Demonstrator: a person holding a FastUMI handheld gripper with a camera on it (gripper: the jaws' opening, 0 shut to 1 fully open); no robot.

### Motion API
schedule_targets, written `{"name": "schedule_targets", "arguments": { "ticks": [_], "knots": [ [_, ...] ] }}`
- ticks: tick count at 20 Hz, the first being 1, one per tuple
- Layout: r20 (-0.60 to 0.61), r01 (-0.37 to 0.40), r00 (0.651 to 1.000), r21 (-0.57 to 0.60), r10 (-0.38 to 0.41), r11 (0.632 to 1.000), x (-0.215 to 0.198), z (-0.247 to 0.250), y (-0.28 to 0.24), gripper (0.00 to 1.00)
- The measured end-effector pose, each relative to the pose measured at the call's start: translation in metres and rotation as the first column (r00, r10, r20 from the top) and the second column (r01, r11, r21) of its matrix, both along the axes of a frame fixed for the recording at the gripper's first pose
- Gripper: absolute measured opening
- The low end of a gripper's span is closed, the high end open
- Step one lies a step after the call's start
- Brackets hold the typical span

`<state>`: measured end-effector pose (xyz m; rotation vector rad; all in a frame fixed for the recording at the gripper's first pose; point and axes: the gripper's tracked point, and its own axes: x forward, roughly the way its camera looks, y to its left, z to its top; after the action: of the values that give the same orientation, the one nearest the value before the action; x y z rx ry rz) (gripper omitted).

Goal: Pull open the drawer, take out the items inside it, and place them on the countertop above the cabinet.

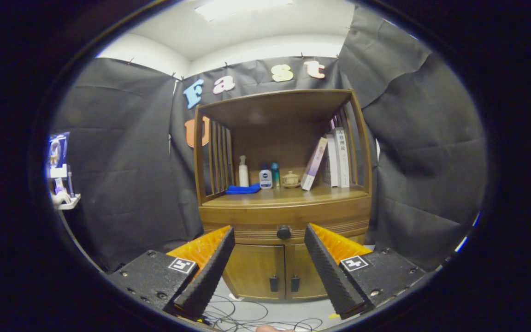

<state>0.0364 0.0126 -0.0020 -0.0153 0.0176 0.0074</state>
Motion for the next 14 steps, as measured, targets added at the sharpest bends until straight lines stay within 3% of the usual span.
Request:
{"name": "schedule_targets", "arguments": {
  "ticks": [5,14],
  "knots": [
    [-0.021,0.025,0.999,0.007,-0.025,1.000,0.038,-0.013,-0.008,0.99],
    [-0.062,0.062,0.996,-0.037,-0.065,0.997,0.161,-0.048,-0.023,0.99]
  ]
}}
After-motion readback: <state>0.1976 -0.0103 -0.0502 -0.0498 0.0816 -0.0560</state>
